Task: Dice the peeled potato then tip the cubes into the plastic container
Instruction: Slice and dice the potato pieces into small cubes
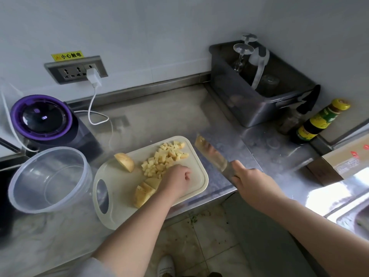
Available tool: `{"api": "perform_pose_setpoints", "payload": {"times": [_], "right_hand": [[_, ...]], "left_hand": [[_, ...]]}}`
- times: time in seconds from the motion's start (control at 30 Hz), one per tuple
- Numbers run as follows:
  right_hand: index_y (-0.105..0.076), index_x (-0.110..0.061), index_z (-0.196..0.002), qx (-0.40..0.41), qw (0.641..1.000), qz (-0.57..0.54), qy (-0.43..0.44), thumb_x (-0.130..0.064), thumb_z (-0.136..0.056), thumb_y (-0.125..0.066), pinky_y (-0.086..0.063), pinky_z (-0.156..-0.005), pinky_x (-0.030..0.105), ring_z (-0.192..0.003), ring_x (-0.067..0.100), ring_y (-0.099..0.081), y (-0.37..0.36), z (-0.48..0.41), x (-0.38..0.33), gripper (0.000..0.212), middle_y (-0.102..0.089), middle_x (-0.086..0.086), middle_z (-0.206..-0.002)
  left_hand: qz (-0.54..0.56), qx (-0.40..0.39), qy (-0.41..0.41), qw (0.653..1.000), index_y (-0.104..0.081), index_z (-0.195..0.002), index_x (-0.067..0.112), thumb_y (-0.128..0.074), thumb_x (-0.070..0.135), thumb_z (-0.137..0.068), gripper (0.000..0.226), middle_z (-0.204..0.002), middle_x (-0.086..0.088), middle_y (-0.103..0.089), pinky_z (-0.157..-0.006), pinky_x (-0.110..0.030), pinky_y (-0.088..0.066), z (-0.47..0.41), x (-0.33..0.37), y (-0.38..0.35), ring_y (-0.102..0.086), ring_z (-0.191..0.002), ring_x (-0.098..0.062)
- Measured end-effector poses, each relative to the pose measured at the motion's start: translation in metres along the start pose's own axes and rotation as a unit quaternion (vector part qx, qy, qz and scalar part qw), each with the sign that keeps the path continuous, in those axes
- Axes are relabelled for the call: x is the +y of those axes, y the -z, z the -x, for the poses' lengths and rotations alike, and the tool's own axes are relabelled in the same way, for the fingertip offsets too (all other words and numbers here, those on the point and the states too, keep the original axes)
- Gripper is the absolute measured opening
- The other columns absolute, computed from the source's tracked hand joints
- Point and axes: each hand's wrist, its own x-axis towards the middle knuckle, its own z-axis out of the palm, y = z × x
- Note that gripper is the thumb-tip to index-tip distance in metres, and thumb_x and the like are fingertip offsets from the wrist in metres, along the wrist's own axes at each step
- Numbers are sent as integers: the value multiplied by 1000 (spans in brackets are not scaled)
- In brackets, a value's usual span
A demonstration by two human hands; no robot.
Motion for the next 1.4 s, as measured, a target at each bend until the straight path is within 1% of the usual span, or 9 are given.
{"api": "perform_pose_setpoints", "payload": {"times": [0.13, 0.3, 0.4, 0.57, 0.7, 0.83, 1.13, 1.27, 1.4], "right_hand": [[-31, -20, -109, 4, 1000, 2, 10, -23, -104, -34, -30, -45, 30, -51, 17, -40, -1, 1, -4, 7, -43, -1, -64], [-34, -19, -106, -7, 999, -9, 37, -20, -104, -34, -23, -41, 26, -47, 15, -39, -3, 2, -16, 2, -44, -1, -61], [-32, -20, -108, -29, 998, -13, 61, -20, -104, -33, -28, -43, 25, -51, 14, -44, -6, 1, -28, 4, -46, -2, -65], [-32, -20, -125, -51, 996, -4, 78, -23, -105, -34, -51, -57, 31, -63, 16, -58, -13, -3, -44, 20, -56, -1, -79], [-32, -21, -124, -51, 996, -5, 72, -21, -105, -35, -48, -54, 28, -64, 17, -59, -13, -3, -48, 20, -58, 0, -81], [-33, -20, -121, -46, 997, -10, 68, -20, -104, -34, -44, -53, 28, -64, 18, -58, -11, -3, -46, 17, -56, 0, -79], [-32, -20, -118, -42, 997, -25, 63, -17, -103, -35, -46, -52, 29, -63, 17, -57, -11, -2, -47, 16, -54, -1, -76], [-31, -20, -119, -49, 996, -21, 73, -16, -102, -36, -46, -54, 30, -65, 20, -59, -15, -2, -57, 18, -55, 0, -77], [-31, -22, -122, -73, 993, -7, 93, -16, -102, -35, -47, -54, 33, -63, 21, -58, -23, 2, -69, 21, -55, 2, -75]], "left_hand": [[8, 51, 1, 999, -53, -135, 14, -48, 6, -95, 41, -142, -1, -48, -106, -20, -33, -5, 2, 8, -47, -128, -15], [89, 131, 0, 987, -66, -118, 18, -53, 9, -94, 29, -121, 2, -63, -86, -16, -42, 19, -10, 35, -60, -105, -13], [79, 168, 52, 981, -68, -114, 20, -56, 13, -94, 24, -115, 2, -66, -82, -25, -50, 38, -41, 54, -63, -96, -14], [-45, 14, 31, 998, -64, -120, 24, -51, 18, -96, 28, -131, 6, -56, -92, -33, -48, 48, -70, 66, -57, -110, -15], [-136, -37, -31, 990, -63, -123, 26, -43, 21, -99, 32, -131, 5, -55, -98, -34, -43, 36, -64, 64, -52, -117, -18], [-176, -55, -41, 982, -63, -120, 25, -38, 20, -99, 34, -130, 4, -56, -100, -35, -41, 25, -55, 61, -53, -117, -21], [-90, -105, -20, 990, -69, -108, 24, -42, 15, -97, 30, -123, 8, -54, -99, -32, -44, 39, -78, 77, -53, -112, -12], [-19, -59, -3, 998, -66, -115, 24, -47, 13, -97, 28, -127, 10, -55, -96, -27, -45, 50, -81, 87, -55, -110, -9], [-30, -14, 76, 997, -55, -111, 28, -64, 43, -86, 31, -112, 12, -57, -88, -33, -50, 64, -84, 84, -57, -101, -10]]}}
